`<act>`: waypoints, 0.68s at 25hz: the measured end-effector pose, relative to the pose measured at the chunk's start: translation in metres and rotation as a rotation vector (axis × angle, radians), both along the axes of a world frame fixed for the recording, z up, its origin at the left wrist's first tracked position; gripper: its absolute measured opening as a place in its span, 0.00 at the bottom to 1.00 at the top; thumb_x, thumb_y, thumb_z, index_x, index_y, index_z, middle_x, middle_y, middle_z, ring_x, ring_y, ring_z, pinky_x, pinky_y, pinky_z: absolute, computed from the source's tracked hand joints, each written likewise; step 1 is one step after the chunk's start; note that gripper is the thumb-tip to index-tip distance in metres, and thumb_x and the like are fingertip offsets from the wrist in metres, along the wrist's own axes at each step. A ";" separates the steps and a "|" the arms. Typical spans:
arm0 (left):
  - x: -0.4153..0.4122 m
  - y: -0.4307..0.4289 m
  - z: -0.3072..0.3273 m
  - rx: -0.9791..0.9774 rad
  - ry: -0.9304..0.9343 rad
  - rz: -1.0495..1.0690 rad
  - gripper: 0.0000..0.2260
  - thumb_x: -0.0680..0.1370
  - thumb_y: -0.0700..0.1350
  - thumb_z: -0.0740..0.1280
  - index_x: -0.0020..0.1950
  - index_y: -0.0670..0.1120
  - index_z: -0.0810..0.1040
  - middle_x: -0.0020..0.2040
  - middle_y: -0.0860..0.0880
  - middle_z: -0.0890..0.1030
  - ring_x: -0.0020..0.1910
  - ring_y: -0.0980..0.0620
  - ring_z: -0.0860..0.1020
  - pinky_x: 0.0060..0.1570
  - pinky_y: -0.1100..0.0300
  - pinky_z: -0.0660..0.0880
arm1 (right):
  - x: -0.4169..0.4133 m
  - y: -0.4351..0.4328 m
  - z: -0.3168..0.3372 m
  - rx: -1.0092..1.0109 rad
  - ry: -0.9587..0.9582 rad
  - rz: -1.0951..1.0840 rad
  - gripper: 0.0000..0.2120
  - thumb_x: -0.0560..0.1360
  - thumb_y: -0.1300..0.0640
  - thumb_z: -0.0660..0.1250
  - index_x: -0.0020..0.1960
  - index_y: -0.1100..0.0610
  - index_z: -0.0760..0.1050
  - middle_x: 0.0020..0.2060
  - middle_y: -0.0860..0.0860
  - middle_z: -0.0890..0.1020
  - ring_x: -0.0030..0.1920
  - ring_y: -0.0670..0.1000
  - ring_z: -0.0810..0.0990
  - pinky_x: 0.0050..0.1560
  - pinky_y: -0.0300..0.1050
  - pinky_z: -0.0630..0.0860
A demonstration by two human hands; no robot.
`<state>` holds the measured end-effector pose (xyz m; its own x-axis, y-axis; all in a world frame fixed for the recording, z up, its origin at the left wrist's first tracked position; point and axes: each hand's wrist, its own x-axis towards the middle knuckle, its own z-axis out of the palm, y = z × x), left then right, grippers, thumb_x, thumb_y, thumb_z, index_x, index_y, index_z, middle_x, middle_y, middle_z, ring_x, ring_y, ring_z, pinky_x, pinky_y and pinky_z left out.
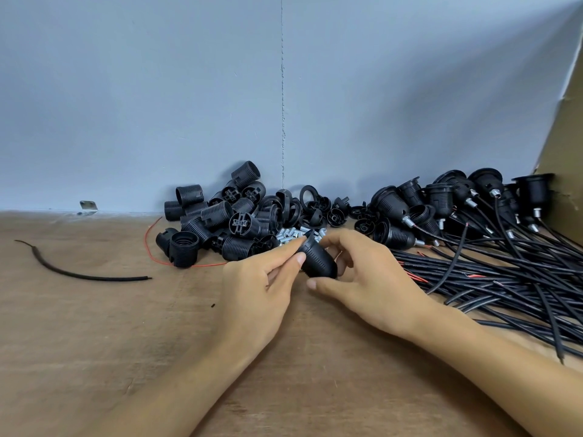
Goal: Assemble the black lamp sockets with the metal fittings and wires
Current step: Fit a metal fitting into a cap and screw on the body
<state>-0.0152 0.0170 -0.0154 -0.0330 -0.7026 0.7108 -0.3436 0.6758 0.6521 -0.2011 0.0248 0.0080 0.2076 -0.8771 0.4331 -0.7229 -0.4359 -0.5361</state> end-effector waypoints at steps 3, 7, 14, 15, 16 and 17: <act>0.001 -0.001 0.000 0.008 -0.008 0.023 0.12 0.79 0.41 0.73 0.60 0.52 0.85 0.44 0.80 0.77 0.45 0.75 0.80 0.43 0.81 0.70 | -0.001 0.000 -0.001 0.066 -0.112 0.047 0.20 0.77 0.47 0.70 0.66 0.44 0.68 0.51 0.40 0.81 0.48 0.40 0.79 0.47 0.35 0.74; 0.000 0.000 0.000 -0.034 -0.034 0.011 0.12 0.79 0.40 0.72 0.61 0.52 0.84 0.46 0.80 0.77 0.44 0.76 0.79 0.44 0.82 0.70 | 0.001 0.001 -0.001 0.042 -0.043 0.049 0.26 0.71 0.43 0.75 0.64 0.39 0.67 0.52 0.34 0.76 0.49 0.36 0.76 0.47 0.29 0.72; 0.000 0.002 0.004 0.084 0.058 -0.044 0.10 0.79 0.43 0.72 0.54 0.59 0.85 0.42 0.73 0.82 0.47 0.71 0.81 0.48 0.80 0.72 | 0.000 0.001 0.000 0.064 -0.168 0.053 0.23 0.75 0.50 0.73 0.66 0.44 0.66 0.53 0.41 0.82 0.45 0.46 0.81 0.49 0.43 0.77; -0.001 0.003 0.007 0.094 0.052 -0.052 0.11 0.80 0.44 0.71 0.47 0.63 0.84 0.37 0.71 0.81 0.42 0.72 0.81 0.44 0.80 0.71 | -0.001 0.002 0.000 0.074 -0.165 0.065 0.23 0.76 0.50 0.72 0.67 0.45 0.66 0.54 0.41 0.82 0.46 0.46 0.80 0.50 0.44 0.76; -0.001 0.005 0.010 0.081 0.027 -0.034 0.16 0.81 0.46 0.69 0.39 0.65 0.81 0.31 0.69 0.78 0.34 0.71 0.78 0.39 0.80 0.69 | -0.001 0.002 0.000 0.078 -0.146 0.077 0.23 0.77 0.50 0.71 0.68 0.44 0.66 0.54 0.40 0.82 0.47 0.45 0.79 0.50 0.43 0.75; -0.001 0.005 0.012 0.067 -0.003 -0.008 0.19 0.82 0.47 0.68 0.33 0.64 0.76 0.26 0.67 0.74 0.30 0.68 0.75 0.35 0.79 0.67 | -0.002 0.003 -0.001 0.078 -0.118 0.088 0.23 0.77 0.50 0.70 0.69 0.44 0.65 0.55 0.38 0.82 0.49 0.43 0.78 0.50 0.40 0.73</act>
